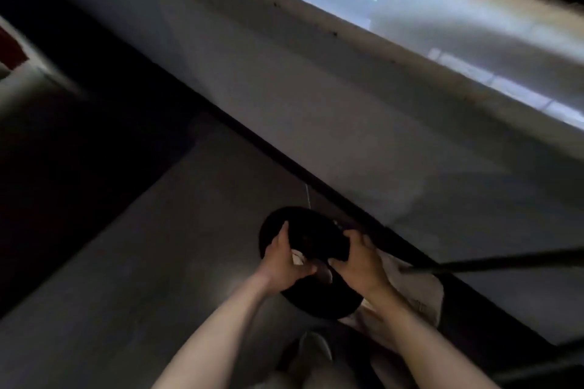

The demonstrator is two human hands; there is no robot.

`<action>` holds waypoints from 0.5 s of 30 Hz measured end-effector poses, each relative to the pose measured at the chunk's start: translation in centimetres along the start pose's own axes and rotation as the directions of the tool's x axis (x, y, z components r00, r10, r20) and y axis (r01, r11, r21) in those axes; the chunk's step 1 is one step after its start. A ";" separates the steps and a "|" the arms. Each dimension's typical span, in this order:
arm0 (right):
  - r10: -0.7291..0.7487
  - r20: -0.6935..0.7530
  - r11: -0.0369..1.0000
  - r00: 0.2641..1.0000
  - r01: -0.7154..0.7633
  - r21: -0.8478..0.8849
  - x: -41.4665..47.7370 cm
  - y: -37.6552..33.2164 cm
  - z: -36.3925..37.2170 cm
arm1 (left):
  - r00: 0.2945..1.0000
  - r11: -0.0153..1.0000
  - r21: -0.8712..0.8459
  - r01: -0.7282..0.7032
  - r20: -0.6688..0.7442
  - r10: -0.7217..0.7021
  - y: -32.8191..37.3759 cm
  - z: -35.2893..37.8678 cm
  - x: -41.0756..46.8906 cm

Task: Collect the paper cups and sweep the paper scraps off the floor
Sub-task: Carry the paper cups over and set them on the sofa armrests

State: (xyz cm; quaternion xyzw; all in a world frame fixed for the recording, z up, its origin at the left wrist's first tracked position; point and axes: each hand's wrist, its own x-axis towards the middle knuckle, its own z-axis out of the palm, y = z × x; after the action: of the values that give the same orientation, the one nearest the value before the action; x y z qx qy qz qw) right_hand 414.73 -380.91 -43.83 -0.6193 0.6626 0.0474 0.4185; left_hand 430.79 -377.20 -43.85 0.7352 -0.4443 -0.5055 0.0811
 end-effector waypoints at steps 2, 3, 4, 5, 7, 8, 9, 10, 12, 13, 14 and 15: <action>-0.015 0.006 0.999 1.000 0.015 0.032 -1.3 -1.3 -2.2 | 1.000 1.000 0.001 0.000 -0.010 0.000 1.8 -1.6 -1.3; -0.019 0.006 0.999 1.000 0.019 0.038 -2.2 -2.3 -3.7 | 1.000 1.000 0.011 -0.008 -0.015 0.008 3.1 -2.8 -2.3; -0.025 0.007 0.999 1.000 0.025 0.030 -3.4 -3.4 -5.5 | 1.000 0.999 0.036 -0.017 -0.019 0.017 4.6 -4.1 -3.5; -0.041 0.006 0.999 0.999 0.041 0.011 -4.6 -4.6 -7.4 | 0.999 0.997 0.076 -0.032 -0.023 0.034 6.4 -5.6 -4.8; -0.087 0.003 0.996 0.996 0.087 -0.029 -7.4 -7.2 -11.7 | 0.998 0.986 0.160 -0.055 -0.009 0.057 10.5 -8.8 -8.3; -0.110 -0.003 0.993 0.994 0.109 -0.048 -8.9 -8.6 -13.9 | 0.998 0.978 0.200 -0.065 -0.002 0.066 12.5 -10.4 -10.1; -0.132 -0.013 0.989 0.991 0.131 -0.063 -10.4 -9.9 -16.2 | 0.996 0.967 0.242 -0.083 0.003 0.085 14.5 -12.0 -11.7; -0.149 -0.027 0.986 0.988 0.147 -0.073 -11.9 -11.2 -18.5 | 0.994 0.953 0.283 -0.107 0.005 0.110 16.5 -13.6 -13.3; -0.178 -0.068 0.982 0.982 0.172 -0.085 -14.9 -13.6 -23.1 | 0.985 0.918 0.361 -0.167 0.016 0.173 20.6 -16.5 -16.4; -0.195 -0.096 0.978 0.976 0.187 -0.090 -16.3 -14.8 -25.3 | 0.979 0.890 0.412 -0.197 0.029 0.203 22.7 -18.0 -18.0; -0.212 -0.125 0.975 0.969 0.201 -0.094 -17.6 -15.8 -27.4 | 0.970 0.857 0.462 -0.229 0.035 0.240 24.6 -19.3 -19.3; -0.225 -0.157 0.972 0.962 0.212 -0.098 -19.0 -16.8 -29.5 | 0.959 0.826 0.500 -0.261 0.037 0.281 26.5 -20.6 -20.5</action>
State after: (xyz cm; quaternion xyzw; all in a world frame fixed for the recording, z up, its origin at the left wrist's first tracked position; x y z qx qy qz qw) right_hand 412.35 -387.05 -5.45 -0.7066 0.6206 -0.0248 0.3390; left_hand 430.52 -384.62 -5.26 0.6700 -0.6581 -0.3421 -0.0324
